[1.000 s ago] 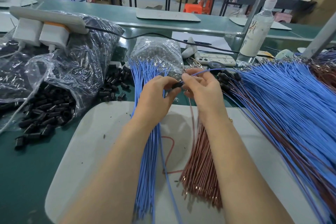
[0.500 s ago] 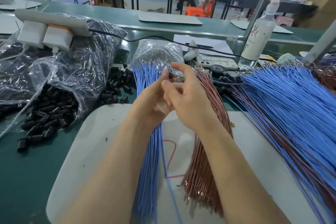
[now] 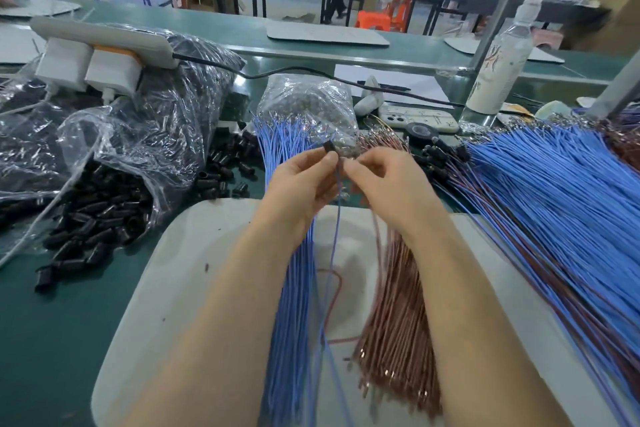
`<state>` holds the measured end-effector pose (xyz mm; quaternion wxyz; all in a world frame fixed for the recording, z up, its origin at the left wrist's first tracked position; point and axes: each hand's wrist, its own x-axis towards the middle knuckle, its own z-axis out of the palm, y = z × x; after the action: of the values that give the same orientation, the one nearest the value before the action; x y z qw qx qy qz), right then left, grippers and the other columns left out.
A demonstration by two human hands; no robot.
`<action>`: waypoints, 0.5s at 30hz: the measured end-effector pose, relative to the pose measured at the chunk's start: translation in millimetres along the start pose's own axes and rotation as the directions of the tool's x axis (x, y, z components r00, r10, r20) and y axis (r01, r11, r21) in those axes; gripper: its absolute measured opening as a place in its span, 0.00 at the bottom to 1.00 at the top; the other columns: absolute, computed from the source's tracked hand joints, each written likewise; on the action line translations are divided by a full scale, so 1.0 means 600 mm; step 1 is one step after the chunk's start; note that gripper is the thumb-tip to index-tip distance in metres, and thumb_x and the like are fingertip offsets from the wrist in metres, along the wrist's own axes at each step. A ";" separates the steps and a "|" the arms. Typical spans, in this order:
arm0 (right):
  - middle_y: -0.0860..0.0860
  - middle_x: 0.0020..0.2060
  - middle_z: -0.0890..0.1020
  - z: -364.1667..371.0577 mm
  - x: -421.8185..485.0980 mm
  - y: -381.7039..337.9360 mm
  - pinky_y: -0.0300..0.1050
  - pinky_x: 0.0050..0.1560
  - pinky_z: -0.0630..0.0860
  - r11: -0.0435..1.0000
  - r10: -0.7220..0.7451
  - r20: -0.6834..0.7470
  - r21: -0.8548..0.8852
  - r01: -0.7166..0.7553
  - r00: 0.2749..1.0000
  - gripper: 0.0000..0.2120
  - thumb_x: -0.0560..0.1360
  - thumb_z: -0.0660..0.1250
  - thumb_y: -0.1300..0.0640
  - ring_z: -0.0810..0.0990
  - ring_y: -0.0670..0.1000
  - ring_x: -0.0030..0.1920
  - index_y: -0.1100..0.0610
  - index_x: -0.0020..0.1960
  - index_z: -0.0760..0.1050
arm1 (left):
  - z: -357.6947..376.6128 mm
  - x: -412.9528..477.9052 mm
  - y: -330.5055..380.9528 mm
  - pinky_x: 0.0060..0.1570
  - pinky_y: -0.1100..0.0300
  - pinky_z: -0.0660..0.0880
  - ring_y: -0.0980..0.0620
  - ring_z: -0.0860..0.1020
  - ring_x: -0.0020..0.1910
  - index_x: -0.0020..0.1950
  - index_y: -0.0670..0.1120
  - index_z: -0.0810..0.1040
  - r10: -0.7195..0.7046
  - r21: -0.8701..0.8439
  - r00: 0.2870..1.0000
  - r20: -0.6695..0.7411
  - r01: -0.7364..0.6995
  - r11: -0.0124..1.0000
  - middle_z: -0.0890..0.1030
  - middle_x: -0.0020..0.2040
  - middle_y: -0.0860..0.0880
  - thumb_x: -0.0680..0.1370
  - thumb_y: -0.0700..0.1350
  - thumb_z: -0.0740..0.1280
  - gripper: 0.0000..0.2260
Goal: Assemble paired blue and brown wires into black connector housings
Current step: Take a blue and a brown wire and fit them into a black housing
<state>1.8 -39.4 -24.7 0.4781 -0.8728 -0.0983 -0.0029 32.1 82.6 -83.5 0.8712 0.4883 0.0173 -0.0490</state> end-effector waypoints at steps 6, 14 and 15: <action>0.50 0.31 0.72 0.013 -0.002 0.014 0.34 0.34 0.68 0.974 0.165 0.094 0.141 -0.178 0.982 0.15 0.81 0.59 0.60 0.71 0.48 0.33 0.72 0.58 0.75 | 0.005 -0.002 -0.004 0.35 0.64 0.75 0.57 0.79 0.34 0.46 0.46 0.77 0.151 0.188 0.988 -0.005 -0.148 0.971 0.83 0.39 0.51 0.77 0.38 0.66 0.03; 0.51 0.34 0.73 0.024 0.004 0.025 0.34 0.36 0.71 0.926 0.157 0.016 0.345 -0.153 0.987 0.12 0.79 0.62 0.65 0.72 0.46 0.34 0.73 0.58 0.74 | 0.006 -0.007 -0.007 0.44 0.59 0.78 0.52 0.80 0.38 0.47 0.45 0.78 0.153 0.245 0.988 0.002 -0.149 0.958 0.82 0.41 0.48 0.76 0.40 0.69 0.02; 0.51 0.34 0.74 0.024 0.005 0.026 0.34 0.36 0.70 0.932 0.149 0.021 0.332 -0.148 0.989 0.12 0.79 0.62 0.65 0.72 0.46 0.34 0.73 0.58 0.74 | 0.006 -0.008 -0.006 0.43 0.59 0.79 0.52 0.80 0.39 0.47 0.45 0.78 0.154 0.241 0.988 -0.001 -0.149 0.959 0.83 0.42 0.48 0.76 0.40 0.69 0.02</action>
<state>6.0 -35.1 -45.1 0.6176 -0.7845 -0.0301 0.0477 26.9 78.2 -84.3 0.8068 0.5902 -0.0175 0.0208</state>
